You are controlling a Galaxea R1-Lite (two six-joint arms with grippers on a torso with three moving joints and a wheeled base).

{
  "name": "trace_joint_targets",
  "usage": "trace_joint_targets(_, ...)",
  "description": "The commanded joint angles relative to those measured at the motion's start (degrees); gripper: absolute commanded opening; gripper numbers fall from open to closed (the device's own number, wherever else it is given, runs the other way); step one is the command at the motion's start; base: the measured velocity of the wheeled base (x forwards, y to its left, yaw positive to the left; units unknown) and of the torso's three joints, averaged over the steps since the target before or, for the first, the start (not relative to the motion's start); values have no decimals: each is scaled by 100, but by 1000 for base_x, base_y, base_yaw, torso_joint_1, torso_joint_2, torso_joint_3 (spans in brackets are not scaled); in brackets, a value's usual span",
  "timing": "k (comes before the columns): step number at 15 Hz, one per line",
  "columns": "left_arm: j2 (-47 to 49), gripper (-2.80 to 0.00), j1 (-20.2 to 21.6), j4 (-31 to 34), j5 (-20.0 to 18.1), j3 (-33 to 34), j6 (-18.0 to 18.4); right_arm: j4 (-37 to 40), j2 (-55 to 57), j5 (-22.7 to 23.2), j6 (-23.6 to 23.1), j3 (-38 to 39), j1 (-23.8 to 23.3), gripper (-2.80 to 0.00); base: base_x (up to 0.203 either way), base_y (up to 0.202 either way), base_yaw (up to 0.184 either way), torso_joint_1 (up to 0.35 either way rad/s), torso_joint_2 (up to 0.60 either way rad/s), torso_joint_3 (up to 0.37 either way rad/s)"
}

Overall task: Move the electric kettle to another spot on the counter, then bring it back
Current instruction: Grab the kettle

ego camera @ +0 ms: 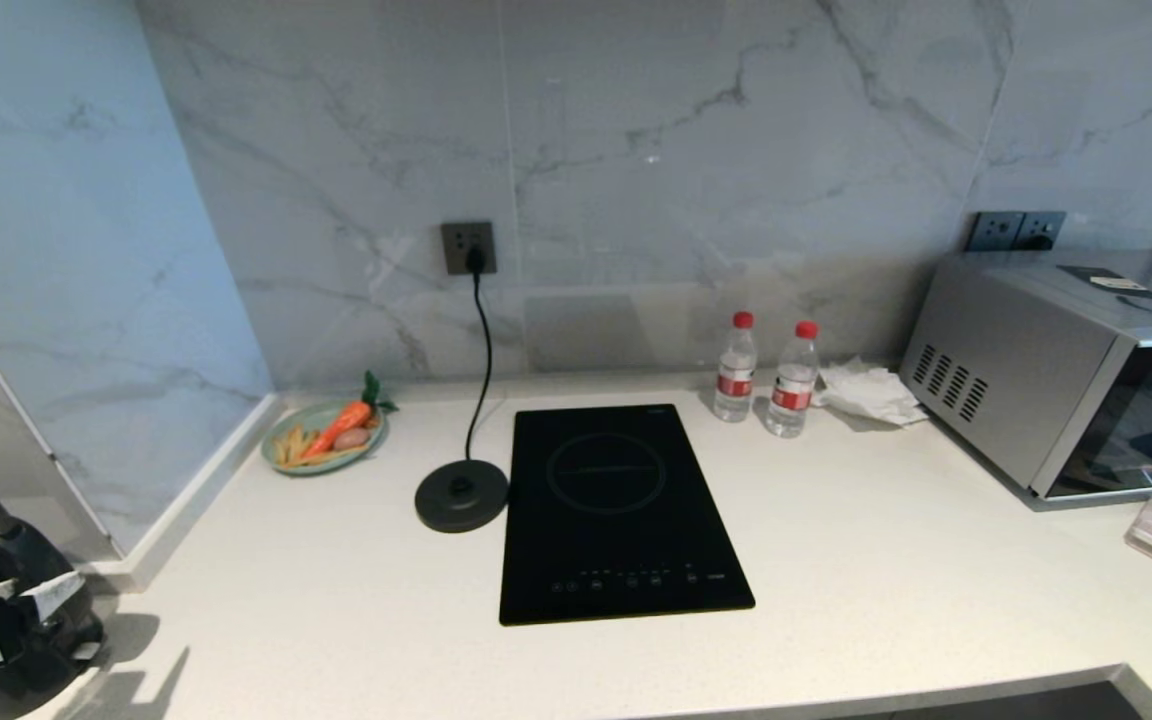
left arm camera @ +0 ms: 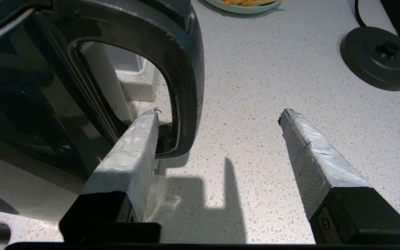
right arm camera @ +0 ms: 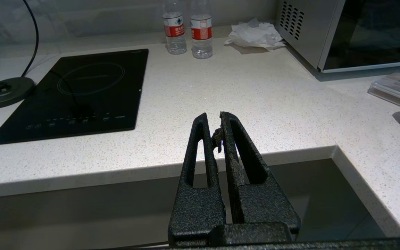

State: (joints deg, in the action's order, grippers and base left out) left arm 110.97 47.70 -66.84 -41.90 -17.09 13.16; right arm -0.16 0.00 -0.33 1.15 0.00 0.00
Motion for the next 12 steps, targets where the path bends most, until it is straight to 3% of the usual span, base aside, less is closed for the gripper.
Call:
trace_joint_targets(1, 195, 0, -12, -137, -12, -11, -6, -2, 0, -2, 0, 0, 0, -280, 0, 0, 0, 0, 0, 0)
trace_joint_targets(6, 622, 0, -157, -757, 162, -109, -42, -2, 0, -2, 0, 0, 0, -280, 0, 0, 0, 0, 0, 0)
trace_joint_targets(12, 645, 0, -430, -760, 398, -305, -225, -2, 0, -2, 0, 0, 0, -280, 0, 0, 0, 0, 0, 0)
